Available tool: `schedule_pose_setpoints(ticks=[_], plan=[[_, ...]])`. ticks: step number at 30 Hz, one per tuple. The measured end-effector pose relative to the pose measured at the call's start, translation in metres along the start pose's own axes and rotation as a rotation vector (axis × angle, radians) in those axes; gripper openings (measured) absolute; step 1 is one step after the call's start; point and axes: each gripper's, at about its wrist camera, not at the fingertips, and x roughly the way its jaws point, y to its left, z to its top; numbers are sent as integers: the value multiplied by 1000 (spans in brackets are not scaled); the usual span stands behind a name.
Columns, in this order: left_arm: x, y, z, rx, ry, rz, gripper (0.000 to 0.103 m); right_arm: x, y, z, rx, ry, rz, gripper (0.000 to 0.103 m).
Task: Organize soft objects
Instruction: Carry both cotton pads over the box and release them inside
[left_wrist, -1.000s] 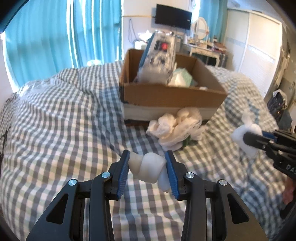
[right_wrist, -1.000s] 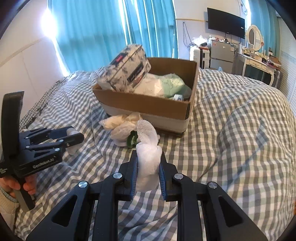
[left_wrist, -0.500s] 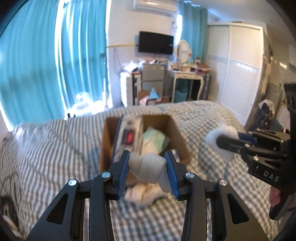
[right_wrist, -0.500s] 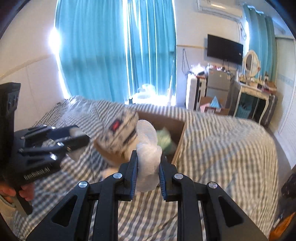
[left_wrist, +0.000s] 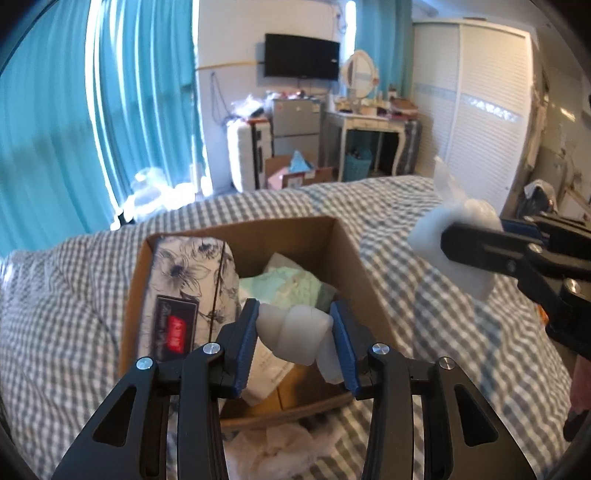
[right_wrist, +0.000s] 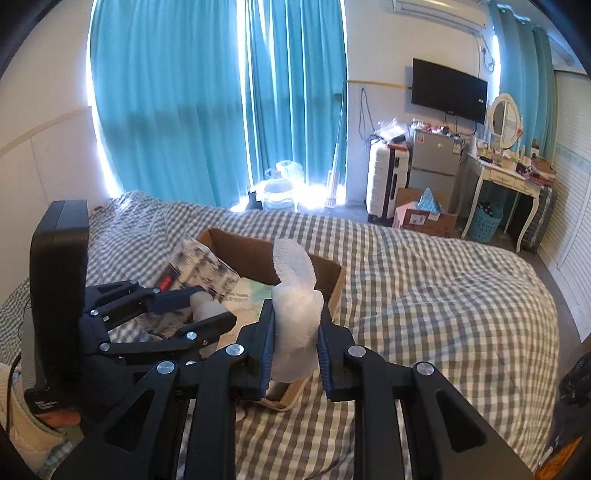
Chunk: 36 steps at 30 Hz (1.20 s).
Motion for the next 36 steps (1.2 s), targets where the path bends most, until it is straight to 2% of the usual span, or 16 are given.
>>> schedule_pose_setpoints(ticks=[4,6,10,12,14,19,20,24,28,29,31,32,36], plan=[[15,1,-4,1,10,4,43,19,-7,-4,8,19,16,20],[18,-3,-6,28,11,-1,50,27,-12,-6,13,26,18,20],[17,-10,-6,61,6,-26,56,33,-17,-8,19,34,19,20],[12,-12,-4,60,3,-5,65,30,-17,-8,21,29,14,20],[3,-11,-1,57,-18,38,66,25,-18,-5,26,19,4,20],[-30,4,13,28,-76,64,67,20,-16,9,16,12,-7,20],[-37,9,16,19,-86,67,70,22,-13,12,12,12,-8,20],[-54,30,27,-15,-127,93,72,43,0,21,8,42,7,20],[-56,48,26,-31,-121,113,72,72,10,24,10,76,25,22],[-55,50,24,-33,-119,112,72,78,11,24,21,80,28,26],[-53,55,18,-31,-115,119,72,82,11,22,48,75,22,51],[-53,57,16,-30,-113,120,72,81,10,21,64,61,7,70],[-58,63,9,-43,-111,118,72,62,8,21,84,28,-7,72]])
